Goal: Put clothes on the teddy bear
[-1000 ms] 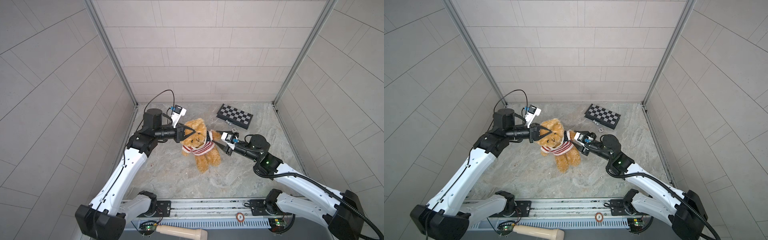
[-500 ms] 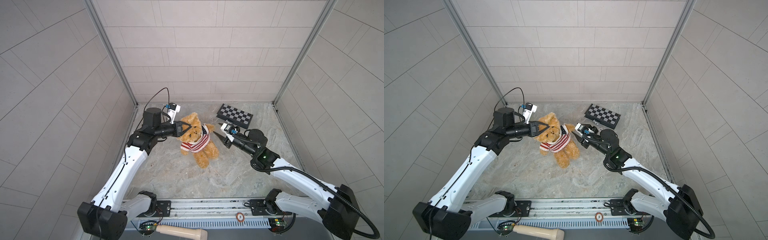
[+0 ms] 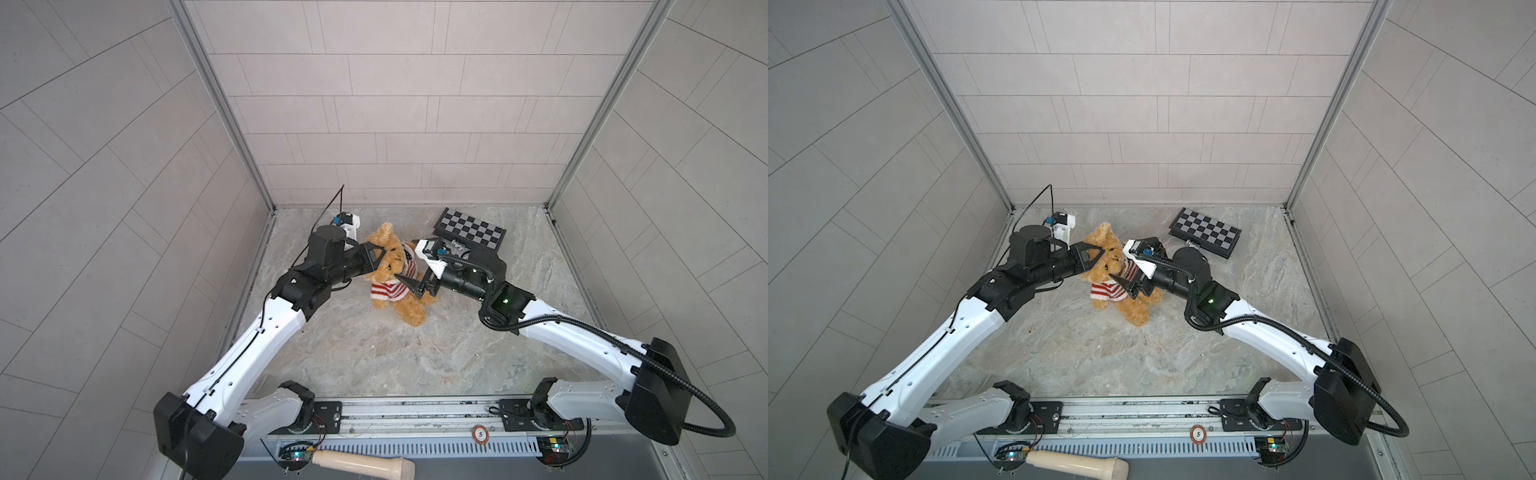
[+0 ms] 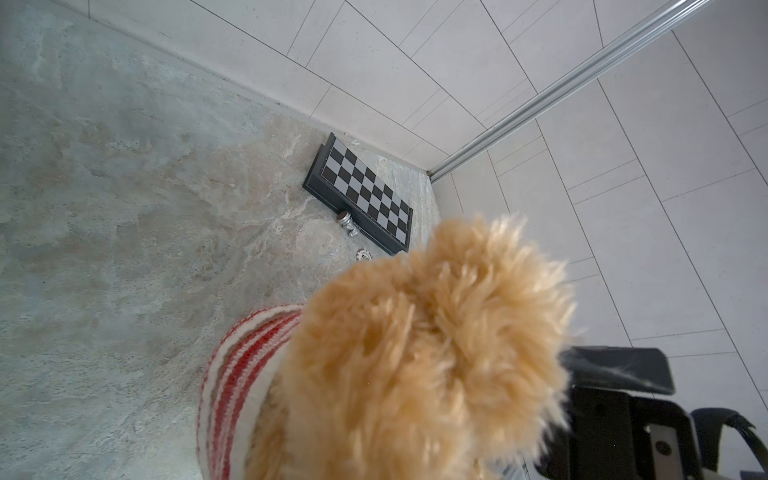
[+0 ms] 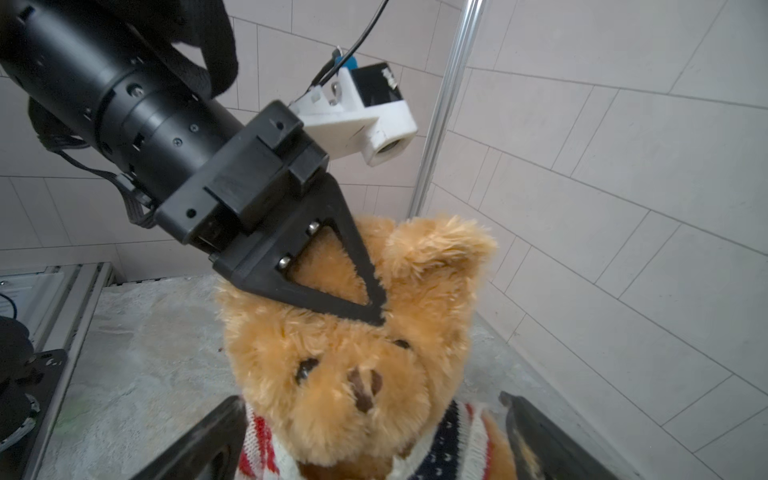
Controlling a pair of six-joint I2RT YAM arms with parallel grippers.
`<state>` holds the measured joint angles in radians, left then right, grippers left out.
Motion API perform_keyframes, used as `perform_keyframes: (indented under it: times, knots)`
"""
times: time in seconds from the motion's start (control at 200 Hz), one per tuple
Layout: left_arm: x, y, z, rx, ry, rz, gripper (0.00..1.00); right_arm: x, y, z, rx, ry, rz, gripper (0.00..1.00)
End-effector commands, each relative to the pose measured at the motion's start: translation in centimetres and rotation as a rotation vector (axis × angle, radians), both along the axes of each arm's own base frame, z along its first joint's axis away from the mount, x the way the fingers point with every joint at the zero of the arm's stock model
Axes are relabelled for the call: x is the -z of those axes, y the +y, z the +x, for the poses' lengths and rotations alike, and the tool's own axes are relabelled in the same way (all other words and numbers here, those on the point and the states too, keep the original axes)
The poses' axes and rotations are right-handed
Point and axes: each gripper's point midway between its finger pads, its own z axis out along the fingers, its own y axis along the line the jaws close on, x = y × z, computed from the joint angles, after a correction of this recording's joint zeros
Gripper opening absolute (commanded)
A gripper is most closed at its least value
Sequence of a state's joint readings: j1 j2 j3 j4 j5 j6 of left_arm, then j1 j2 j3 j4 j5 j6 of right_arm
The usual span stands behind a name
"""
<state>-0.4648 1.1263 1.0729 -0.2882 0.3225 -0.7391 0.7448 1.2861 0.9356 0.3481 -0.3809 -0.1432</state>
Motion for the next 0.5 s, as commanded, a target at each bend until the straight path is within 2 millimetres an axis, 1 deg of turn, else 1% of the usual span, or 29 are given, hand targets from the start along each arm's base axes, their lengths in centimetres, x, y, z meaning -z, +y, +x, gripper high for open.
perform_keyframes:
  times: [0.0,0.085,0.14,0.15,0.17,0.265,0.395,0.446,0.491]
  knots:
    - [-1.3,0.0,1.4,-0.098,-0.044,-0.061,0.0,-1.2,0.9,-0.2,-0.043,-0.023,-0.022,0.99]
    - [-1.0,-0.1,1.8,-0.103,-0.033,-0.052,0.0,-0.2,2.0,0.0,-0.072,-0.012,-0.087,0.99]
    - [-0.9,-0.1,1.9,-0.105,-0.024,-0.047,0.0,0.6,2.3,0.5,-0.064,-0.001,-0.119,0.99]
    - [-0.9,-0.8,1.5,-0.086,-0.024,-0.049,0.0,0.7,2.4,0.6,-0.063,0.001,-0.123,0.99]
    - [-1.0,-1.2,1.3,-0.075,-0.025,-0.05,0.0,1.1,2.4,0.8,-0.06,0.005,-0.136,0.99]
    - [-1.3,-1.5,1.1,-0.08,-0.033,-0.062,0.0,2.5,2.8,1.5,-0.05,0.016,-0.188,0.99]
    - [-1.8,-2.0,0.9,-0.078,-0.056,-0.063,0.0,4.5,3.3,1.9,-0.067,0.037,-0.227,0.99]
    - [-1.6,-1.8,0.9,-0.088,-0.054,-0.05,0.0,4.9,3.3,1.7,-0.078,0.035,-0.226,0.99]
    - [-1.3,-1.6,0.8,-0.097,-0.044,-0.05,0.0,4.7,3.1,1.6,-0.075,0.029,-0.211,0.99]
